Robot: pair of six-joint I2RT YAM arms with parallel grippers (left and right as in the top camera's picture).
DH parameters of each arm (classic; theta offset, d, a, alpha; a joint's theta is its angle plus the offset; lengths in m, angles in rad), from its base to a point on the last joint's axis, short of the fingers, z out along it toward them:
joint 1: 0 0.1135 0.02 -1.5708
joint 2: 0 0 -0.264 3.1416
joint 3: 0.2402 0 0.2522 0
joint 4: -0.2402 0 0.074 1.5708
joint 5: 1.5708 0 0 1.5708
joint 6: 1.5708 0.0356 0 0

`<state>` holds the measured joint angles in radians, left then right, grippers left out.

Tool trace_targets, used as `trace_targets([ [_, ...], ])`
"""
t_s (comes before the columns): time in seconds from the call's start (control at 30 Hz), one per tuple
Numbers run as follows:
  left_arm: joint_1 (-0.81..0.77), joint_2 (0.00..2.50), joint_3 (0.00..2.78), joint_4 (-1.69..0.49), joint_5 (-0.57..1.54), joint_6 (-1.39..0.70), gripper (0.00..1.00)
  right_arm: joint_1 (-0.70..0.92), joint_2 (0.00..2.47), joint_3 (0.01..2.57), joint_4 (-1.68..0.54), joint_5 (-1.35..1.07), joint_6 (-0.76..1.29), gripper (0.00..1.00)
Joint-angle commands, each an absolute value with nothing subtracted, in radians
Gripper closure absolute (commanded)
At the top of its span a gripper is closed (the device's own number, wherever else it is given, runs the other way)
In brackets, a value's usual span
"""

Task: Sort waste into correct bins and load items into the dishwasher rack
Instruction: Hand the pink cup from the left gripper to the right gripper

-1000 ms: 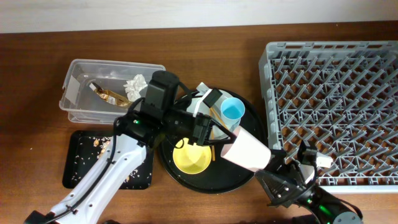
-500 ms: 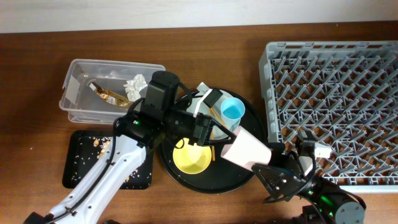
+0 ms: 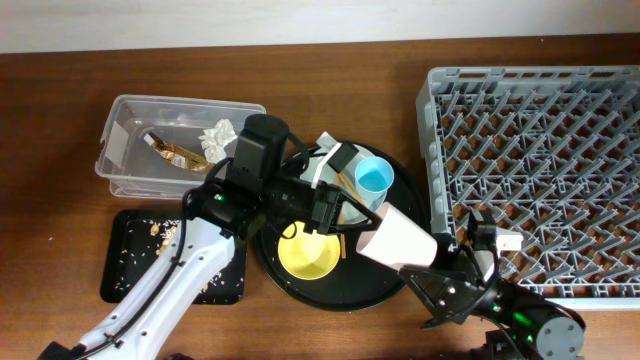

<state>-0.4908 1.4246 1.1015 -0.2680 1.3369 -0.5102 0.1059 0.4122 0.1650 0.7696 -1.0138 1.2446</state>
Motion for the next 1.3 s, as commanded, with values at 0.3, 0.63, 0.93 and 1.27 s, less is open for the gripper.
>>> trace_targets([
  [0.3, -0.490, 1.418, 1.102, -0.266, 1.328, -0.512, 1.00, 0.111, 0.406, 0.186, 0.774, -0.986, 1.235, 0.30],
  [0.63, -0.490, 1.418, 1.102, -0.266, 1.327, -0.512, 1.00, 0.111, 0.406, 0.186, 0.774, -0.964, 1.235, 0.24],
  [0.93, -0.490, 1.418, 1.102, -0.266, 1.327, -0.511, 1.00, 0.111, 0.406, 0.186, 0.774, -0.960, 1.223, 0.48],
  [1.27, -0.488, 1.418, 1.102, -0.265, 1.219, -0.500, 0.87, 0.111, 0.406, 0.186, 0.774, -0.930, 1.219, 0.51],
])
